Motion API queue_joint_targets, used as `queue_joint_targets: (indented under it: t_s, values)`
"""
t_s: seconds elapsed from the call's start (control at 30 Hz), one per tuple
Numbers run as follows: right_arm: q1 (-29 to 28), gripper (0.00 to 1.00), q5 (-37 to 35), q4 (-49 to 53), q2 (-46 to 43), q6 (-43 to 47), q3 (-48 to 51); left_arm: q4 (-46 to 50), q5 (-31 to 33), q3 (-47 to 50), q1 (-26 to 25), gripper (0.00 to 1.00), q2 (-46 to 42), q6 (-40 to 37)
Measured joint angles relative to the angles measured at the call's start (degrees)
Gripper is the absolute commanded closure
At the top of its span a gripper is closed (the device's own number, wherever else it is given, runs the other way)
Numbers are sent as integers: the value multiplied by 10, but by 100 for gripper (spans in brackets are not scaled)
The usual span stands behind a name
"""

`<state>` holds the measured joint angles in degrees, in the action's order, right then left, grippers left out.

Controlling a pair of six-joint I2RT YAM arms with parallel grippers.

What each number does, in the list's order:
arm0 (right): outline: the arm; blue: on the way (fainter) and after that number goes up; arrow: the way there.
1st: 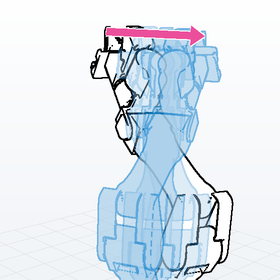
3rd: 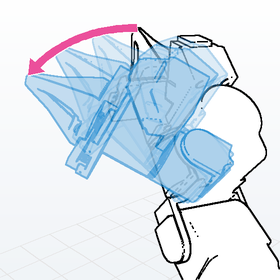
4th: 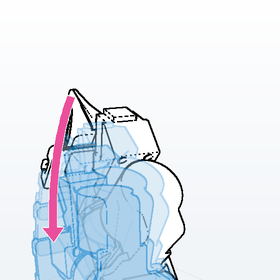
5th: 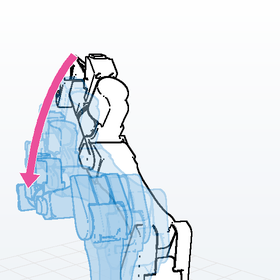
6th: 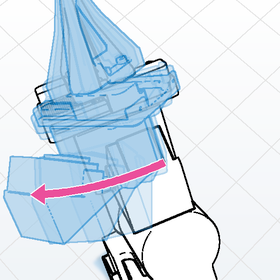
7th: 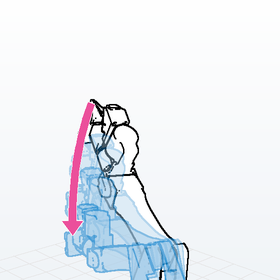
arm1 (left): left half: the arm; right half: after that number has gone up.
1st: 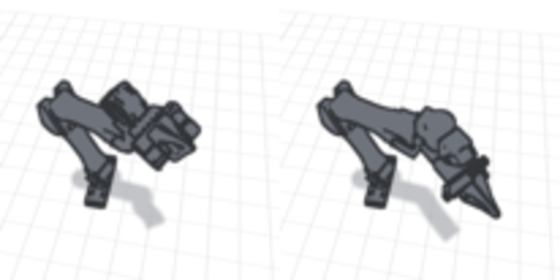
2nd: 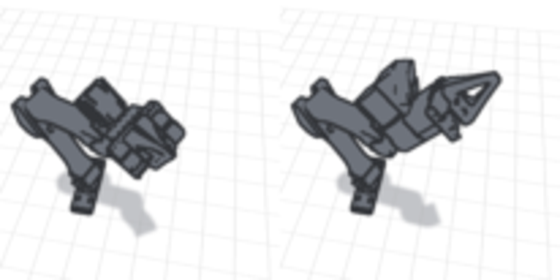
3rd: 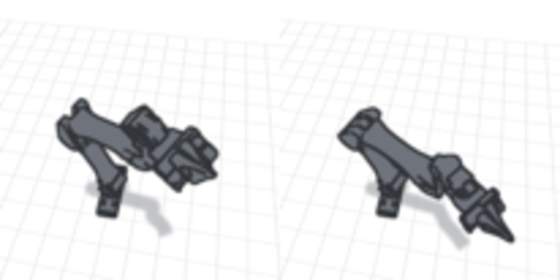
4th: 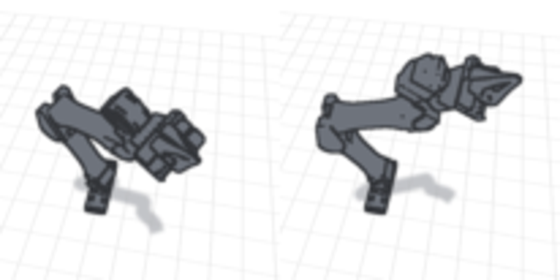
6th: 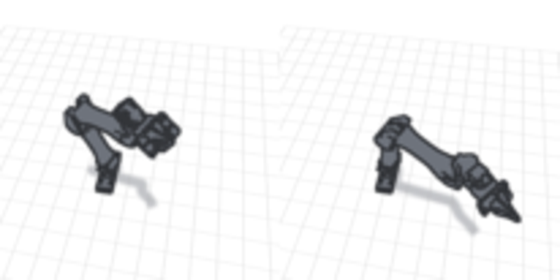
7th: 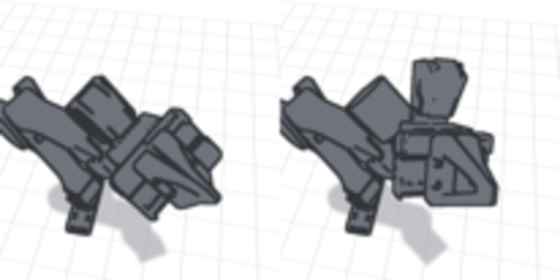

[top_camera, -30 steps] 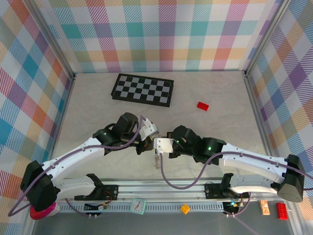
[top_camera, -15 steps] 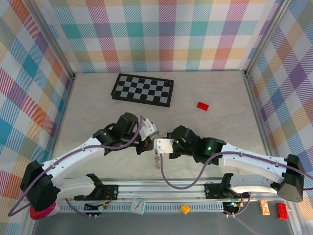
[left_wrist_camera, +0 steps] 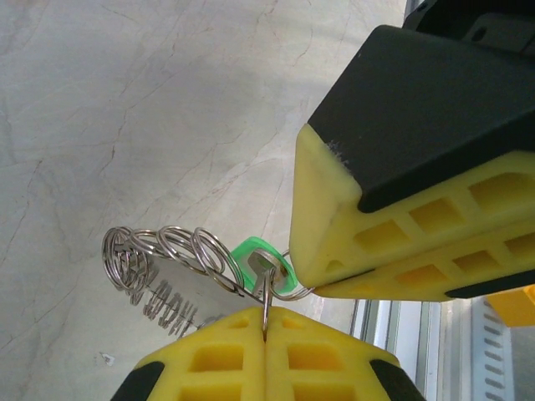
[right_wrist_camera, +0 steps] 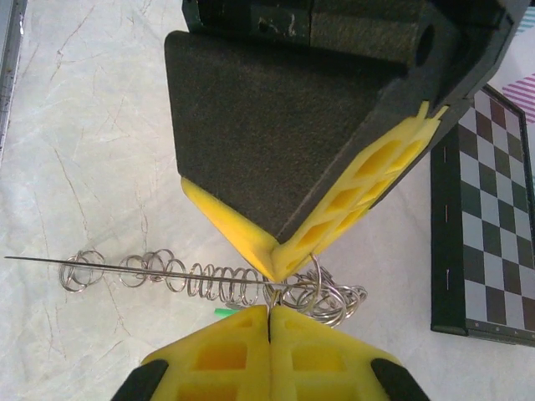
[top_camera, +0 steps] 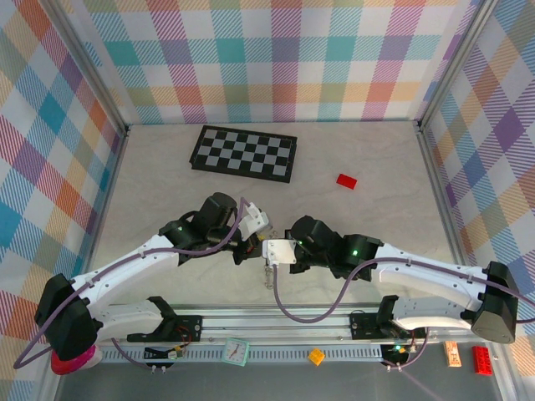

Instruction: Put the keys on the keyring

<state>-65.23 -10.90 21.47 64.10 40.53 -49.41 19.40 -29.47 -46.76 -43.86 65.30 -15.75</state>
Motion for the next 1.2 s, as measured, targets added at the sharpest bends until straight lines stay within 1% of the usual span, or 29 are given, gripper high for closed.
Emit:
queue_joint_targets:
  t_s: [0.23, 0.3, 0.47, 0.57, 0.6, 0.7, 0.77, 0.9, 0.97, 1.03, 1.2]
  values:
    - [0, 100, -2, -5, 0, -17, 0, -18, 3, 6, 0, 100, -3, 14]
    - [0, 92, -2, -10, 0, -25, 3, -27, 5, 11, 0, 100, -8, 18]
    - [-1, 65, 6, -21, -4, -57, 22, -62, 6, 24, 0, 100, -19, 25]
    - [3, 52, 21, -23, -25, -77, 38, -85, 6, 36, 0, 100, -34, 22]
    - [8, 51, 28, -22, -36, -85, 43, -93, 6, 41, 0, 100, -39, 18]
    - [34, 51, 71, -23, -76, -117, 55, -118, 5, 59, 0, 100, -55, 1]
    - [65, 52, 105, -32, -105, -146, 68, -138, 4, 75, 0, 100, -64, -15]
    - [112, 58, 157, -73, -157, -196, 110, -174, 3, 106, 0, 100, -77, -40]
    - [120, 65, 175, -97, -176, -215, 131, -189, -1, 118, 0, 100, -83, -53]
    - [120, 69, 186, -121, -189, -227, 149, -199, -6, 129, 0, 100, -90, -68]
    - [120, 70, 214, -144, -180, -236, 150, -211, -23, 135, 0, 100, -98, -100]
